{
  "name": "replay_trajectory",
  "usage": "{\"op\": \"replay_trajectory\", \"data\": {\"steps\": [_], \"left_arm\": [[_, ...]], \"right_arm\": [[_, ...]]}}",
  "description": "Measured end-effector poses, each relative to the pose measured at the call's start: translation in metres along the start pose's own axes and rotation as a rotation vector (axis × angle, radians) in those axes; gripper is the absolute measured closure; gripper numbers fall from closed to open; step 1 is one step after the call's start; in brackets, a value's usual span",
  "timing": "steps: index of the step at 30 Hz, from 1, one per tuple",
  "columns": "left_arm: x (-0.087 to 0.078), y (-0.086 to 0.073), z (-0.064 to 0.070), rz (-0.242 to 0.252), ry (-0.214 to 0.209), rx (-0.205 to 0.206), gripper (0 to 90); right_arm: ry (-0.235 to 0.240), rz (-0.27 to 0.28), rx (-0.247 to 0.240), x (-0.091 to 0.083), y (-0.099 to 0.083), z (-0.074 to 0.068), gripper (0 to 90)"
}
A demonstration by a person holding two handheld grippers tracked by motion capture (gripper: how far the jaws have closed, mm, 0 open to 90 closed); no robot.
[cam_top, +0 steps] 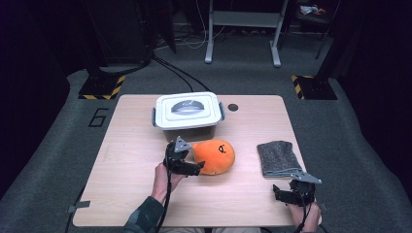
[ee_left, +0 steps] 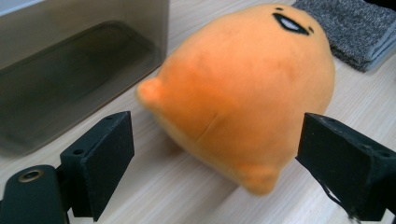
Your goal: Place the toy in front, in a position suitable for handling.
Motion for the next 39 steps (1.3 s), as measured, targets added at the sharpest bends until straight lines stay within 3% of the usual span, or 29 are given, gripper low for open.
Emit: {"op": "replay_trajectory", "data": {"steps": [6,13,18,22,32,37,39], "left_arm": [[0.018,0.006,0.008,-0.044,-0.004,0.021,14.8],[0.030,0.002,0.012,-0.102,0.011,0.033,35.8],[0.030,0.003,0.014,-0.083,-0.008,0.051,60.3],[0.028,0.006,0.014,-0.047,-0.033,0.053,70.3],[0.020,0.014,0.023,0.029,-0.102,0.035,76.1],[0.019,0.016,0.035,0.032,-0.178,0.045,76.0],[0.021,0.016,0.038,0.017,-0.182,0.076,75.7]], "right_arm": [[0.000,0.000,0.001,0.000,0.000,0.000,4.7],[0.002,0.000,-0.001,0.000,0.000,0.000,4.9],[0.001,0.001,0.000,0.000,0.000,0.000,4.9],[0.001,0.001,0.000,0.000,0.000,0.000,4.9],[0.001,0.001,0.000,0.000,0.000,0.000,5.0],[0.001,0.001,0.000,0.000,0.000,0.000,5.0],[0.001,0.001,0.000,0.000,0.000,0.000,5.0]]}}
Point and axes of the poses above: each handheld gripper's, and its own axes: x roughly forward along the jaws, y roughly out of its top, z roughly to its right, the point moved 9 cm from there along x, roughly forward along the jaws, and after that the axes turned 9 degrees about -z, right-handed, at the moved point
